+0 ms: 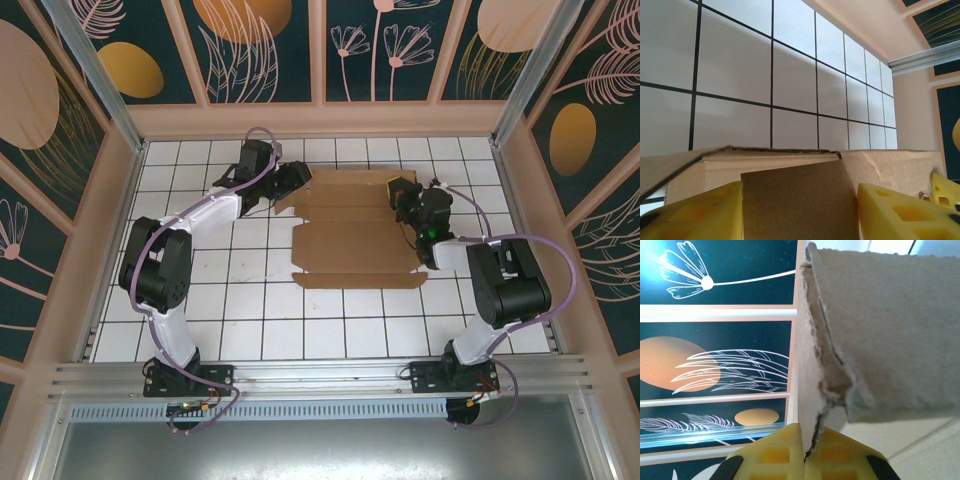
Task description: Fold the paper box
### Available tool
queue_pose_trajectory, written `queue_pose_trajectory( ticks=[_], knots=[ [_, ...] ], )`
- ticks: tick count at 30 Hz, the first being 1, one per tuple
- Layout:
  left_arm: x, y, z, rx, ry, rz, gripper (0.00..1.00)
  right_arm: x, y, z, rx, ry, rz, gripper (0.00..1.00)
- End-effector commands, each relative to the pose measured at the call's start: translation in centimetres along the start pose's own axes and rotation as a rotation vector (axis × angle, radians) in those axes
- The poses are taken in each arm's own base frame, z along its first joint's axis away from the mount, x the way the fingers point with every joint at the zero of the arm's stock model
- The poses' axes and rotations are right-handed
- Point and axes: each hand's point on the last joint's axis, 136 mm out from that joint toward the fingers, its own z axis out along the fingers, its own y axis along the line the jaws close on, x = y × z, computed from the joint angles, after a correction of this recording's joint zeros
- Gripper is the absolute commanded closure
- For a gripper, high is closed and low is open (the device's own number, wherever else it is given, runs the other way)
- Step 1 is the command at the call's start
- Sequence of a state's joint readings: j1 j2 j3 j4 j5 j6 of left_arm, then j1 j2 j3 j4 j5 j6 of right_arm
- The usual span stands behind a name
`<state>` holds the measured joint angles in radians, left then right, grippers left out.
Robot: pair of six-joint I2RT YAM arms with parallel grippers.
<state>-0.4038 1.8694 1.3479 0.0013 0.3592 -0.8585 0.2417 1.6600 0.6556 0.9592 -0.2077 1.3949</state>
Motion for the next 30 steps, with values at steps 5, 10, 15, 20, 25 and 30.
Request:
queue_pose_trajectory(
  ticks=[5, 10, 15, 20, 25, 30],
  knots=[
    [0.0, -1.0, -1.4, -0.114, 0.020, 0.163, 0.40, 1.7, 0.4, 0.5, 0.032, 0.072, -0.054, 0.96],
    [0.3, 1.6, -2.2, -0.253, 0.051, 0.214, 0.39, 1.3, 0.5, 0.4, 0.058, 0.054, -0.079, 0.96],
    [0.2, 2.1, -3.2, -0.310, 0.052, 0.252, 0.40, 1.3, 0.5, 0.5, 0.068, 0.053, -0.097, 0.95],
    [-0.2, 0.3, -4.1, -0.264, 0.045, 0.262, 0.40, 1.3, 0.6, 0.5, 0.066, 0.050, -0.100, 0.95],
    [-0.7, 0.0, -4.2, -0.273, 0.041, 0.283, 0.40, 1.3, 0.8, 0.6, 0.060, 0.050, -0.102, 0.95],
    [0.1, -2.3, -3.8, -0.153, 0.069, 0.266, 0.40, 1.3, 1.2, 0.8, 0.051, 0.053, -0.102, 0.95]
  ],
)
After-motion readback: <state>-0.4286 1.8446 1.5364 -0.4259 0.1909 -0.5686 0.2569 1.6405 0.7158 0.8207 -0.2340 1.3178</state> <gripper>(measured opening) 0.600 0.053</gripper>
